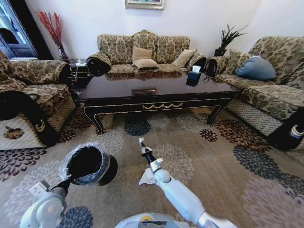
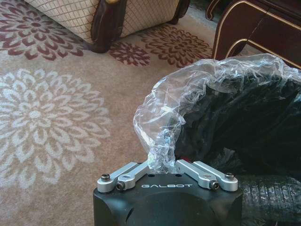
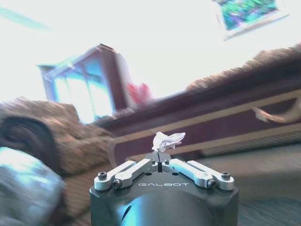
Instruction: Move to the front of the table and pick up the trash from the floor, then place it into the trash bin.
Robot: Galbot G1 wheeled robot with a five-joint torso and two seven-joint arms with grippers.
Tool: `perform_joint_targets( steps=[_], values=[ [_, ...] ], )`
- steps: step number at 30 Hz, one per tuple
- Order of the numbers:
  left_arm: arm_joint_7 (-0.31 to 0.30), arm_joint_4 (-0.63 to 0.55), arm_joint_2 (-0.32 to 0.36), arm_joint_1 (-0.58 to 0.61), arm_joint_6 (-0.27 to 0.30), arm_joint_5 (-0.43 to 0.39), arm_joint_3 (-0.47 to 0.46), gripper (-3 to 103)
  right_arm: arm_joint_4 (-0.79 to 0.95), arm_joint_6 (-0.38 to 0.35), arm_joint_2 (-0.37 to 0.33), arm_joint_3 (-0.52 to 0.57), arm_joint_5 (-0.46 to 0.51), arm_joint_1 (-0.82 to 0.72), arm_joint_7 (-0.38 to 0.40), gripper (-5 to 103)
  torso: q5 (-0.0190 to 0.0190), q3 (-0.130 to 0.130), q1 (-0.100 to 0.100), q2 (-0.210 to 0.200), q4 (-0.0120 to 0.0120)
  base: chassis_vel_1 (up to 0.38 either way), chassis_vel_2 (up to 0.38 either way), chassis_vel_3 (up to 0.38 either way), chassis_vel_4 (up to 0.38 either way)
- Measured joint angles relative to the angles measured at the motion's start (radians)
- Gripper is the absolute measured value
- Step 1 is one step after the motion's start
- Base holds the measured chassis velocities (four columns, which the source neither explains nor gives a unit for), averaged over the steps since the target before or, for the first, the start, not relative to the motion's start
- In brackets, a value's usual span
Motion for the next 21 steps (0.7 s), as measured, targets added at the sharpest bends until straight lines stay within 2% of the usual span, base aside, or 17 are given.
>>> perform_joint_targets(
  steps=[4,8,9,13,21],
  values=[
    [0.000,0.006,0.007,-0.009,0.000,0.003,0.002,2,0.061,0.023,-0.018,-0.086,-0.023,0.029,0.002,0,-0.0001,0.000,0.000,0.000,0.0000,0.000,0.000,0.000,0.000],
    [-0.008,0.027,0.029,-0.036,0.000,0.005,0.020,2,0.096,0.060,-0.043,-0.197,-0.091,0.080,0.005,0,-0.0001,0.000,0.000,0.000,-0.0003,0.000,0.000,0.000,0.000],
    [-0.008,0.027,0.029,-0.036,0.000,0.005,0.020,2,0.096,0.060,-0.043,-0.197,-0.091,0.080,0.005,0,-0.0001,0.000,0.000,0.000,-0.0003,0.000,0.000,0.000,0.000],
    [-0.016,0.037,0.033,-0.058,0.000,0.005,0.053,2,0.086,0.105,-0.046,-0.266,-0.189,0.111,0.004,0,0.0000,0.000,0.000,0.000,-0.0002,0.000,0.000,0.000,0.000],
    [-0.016,0.064,0.010,-0.080,0.000,0.031,0.105,2,0.061,0.125,-0.027,-0.308,-0.250,0.113,0.004,0,0.0000,0.000,0.000,0.000,0.0000,0.000,0.000,0.000,0.000]
  ],
)
